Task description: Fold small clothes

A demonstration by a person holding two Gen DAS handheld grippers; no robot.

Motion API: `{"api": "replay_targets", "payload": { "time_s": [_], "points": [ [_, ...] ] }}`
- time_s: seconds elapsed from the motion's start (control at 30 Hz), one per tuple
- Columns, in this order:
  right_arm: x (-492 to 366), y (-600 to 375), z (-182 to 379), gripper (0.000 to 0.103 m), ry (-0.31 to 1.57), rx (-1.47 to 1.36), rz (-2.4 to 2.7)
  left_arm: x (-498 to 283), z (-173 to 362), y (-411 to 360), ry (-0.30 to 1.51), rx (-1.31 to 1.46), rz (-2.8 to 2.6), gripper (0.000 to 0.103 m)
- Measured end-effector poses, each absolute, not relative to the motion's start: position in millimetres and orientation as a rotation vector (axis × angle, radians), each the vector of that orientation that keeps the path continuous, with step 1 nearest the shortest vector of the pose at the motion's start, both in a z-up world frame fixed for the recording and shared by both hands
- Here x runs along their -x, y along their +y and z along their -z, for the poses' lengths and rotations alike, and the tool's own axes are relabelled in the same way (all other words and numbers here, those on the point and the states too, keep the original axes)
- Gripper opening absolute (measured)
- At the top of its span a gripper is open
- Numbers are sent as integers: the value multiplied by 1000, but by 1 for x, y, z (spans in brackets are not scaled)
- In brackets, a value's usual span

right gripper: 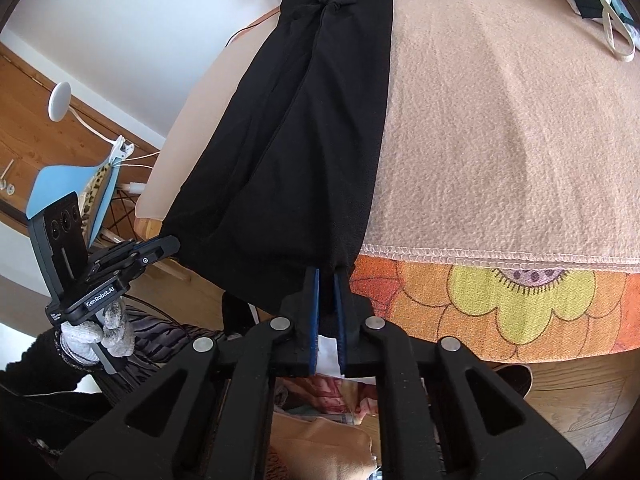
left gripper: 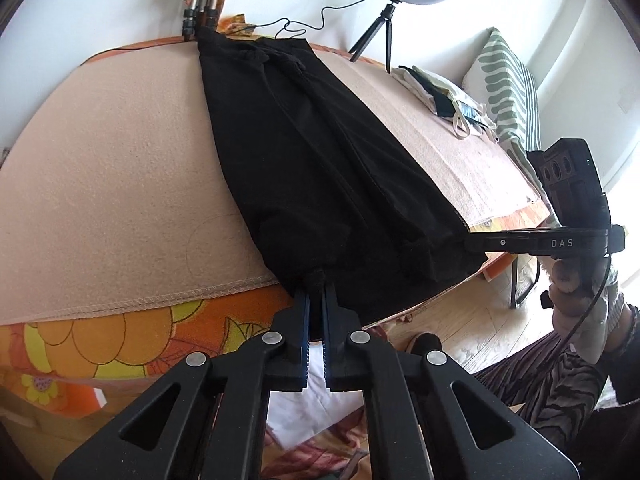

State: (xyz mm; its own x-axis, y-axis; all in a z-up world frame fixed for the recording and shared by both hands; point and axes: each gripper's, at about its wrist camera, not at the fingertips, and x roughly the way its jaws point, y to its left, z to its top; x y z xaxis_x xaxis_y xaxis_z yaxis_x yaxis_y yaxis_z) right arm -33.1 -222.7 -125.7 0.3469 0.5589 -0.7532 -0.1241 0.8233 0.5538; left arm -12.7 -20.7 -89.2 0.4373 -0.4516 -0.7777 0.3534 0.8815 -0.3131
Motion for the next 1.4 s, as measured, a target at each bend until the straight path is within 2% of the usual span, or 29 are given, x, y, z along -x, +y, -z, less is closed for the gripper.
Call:
{"api": "replay_targets", "payload": {
  "time_s": [0.33,0.7,1.1,1.4],
  "points": [
    [35,-227,125,6,1135,-459,-464,12,96,-17,1030,109,509,3],
    [17,-240,107,6,1063,-615,-508,-4,63,-16,964,164,541,3],
    [-46,-240,88,6,1035,-664,-493,-71,49,-8,914,199,489,3],
    [-104,-258,120,6,1075,-751,-447,-129,78,-2,978,217,427,3]
  ]
}}
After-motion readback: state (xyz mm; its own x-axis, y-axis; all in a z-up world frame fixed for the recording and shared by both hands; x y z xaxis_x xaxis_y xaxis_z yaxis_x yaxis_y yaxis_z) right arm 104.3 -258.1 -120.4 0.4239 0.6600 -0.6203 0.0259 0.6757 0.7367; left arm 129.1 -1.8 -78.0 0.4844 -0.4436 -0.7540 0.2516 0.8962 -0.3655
